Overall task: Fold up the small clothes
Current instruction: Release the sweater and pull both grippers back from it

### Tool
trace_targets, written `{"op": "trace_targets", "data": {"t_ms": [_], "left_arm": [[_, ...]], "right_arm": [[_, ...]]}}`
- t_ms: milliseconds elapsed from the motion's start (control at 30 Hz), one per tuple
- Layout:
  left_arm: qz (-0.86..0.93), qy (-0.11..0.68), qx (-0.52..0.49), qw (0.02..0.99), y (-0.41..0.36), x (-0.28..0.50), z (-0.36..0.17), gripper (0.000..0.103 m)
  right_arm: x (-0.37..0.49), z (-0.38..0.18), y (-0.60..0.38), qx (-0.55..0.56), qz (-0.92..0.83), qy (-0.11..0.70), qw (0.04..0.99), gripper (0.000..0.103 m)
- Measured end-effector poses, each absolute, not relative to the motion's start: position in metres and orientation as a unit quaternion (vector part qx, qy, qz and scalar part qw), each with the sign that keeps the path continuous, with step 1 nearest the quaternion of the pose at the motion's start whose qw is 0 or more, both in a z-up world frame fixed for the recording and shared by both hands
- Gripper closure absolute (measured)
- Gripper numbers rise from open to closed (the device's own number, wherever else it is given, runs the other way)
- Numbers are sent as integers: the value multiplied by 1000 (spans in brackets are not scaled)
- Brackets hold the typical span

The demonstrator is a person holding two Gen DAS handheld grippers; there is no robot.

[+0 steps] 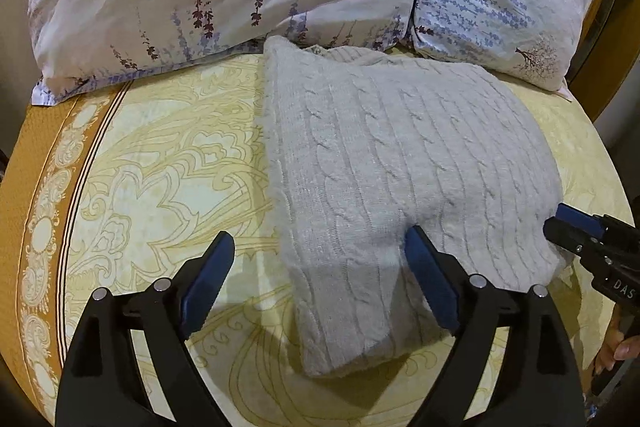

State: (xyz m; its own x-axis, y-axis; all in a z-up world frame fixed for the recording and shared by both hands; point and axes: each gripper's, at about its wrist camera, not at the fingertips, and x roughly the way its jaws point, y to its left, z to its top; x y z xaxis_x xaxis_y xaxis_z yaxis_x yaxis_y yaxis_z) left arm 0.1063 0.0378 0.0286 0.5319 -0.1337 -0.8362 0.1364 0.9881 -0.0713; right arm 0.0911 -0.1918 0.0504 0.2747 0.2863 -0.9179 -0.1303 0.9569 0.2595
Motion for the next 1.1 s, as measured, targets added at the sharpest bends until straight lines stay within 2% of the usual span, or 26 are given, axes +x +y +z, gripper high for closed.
{"op": "trace_targets", "data": {"t_ms": [467, 533, 567, 600, 700, 933, 1000, 1100], "left_arm": [[-70, 479, -2, 875, 46, 91, 31, 14], [-72, 473, -9, 878, 49, 82, 35, 14], [-72, 471, -12, 879, 51, 79, 36, 14], [-70, 469, -17, 880, 53, 75, 36, 13], [-55, 470, -33, 880, 61, 60, 34, 7], [-39, 470, -38, 881, 61, 36, 29, 5], [-36, 472, -30, 880, 57, 33, 28, 3], [-32, 477, -17, 878, 51, 28, 25, 1]], "right_arm": [[83, 53, -189, 41, 126, 583, 802, 64], [77, 64, -196, 53, 117, 567, 813, 52], [74, 68, -199, 50, 108, 561, 819, 38], [69, 72, -201, 45, 101, 554, 825, 31], [57, 76, -205, 39, 86, 541, 835, 22], [37, 68, -204, 27, 60, 554, 830, 9], [34, 69, -201, 21, 55, 553, 831, 3], [32, 72, -199, 10, 42, 546, 837, 2]]}}
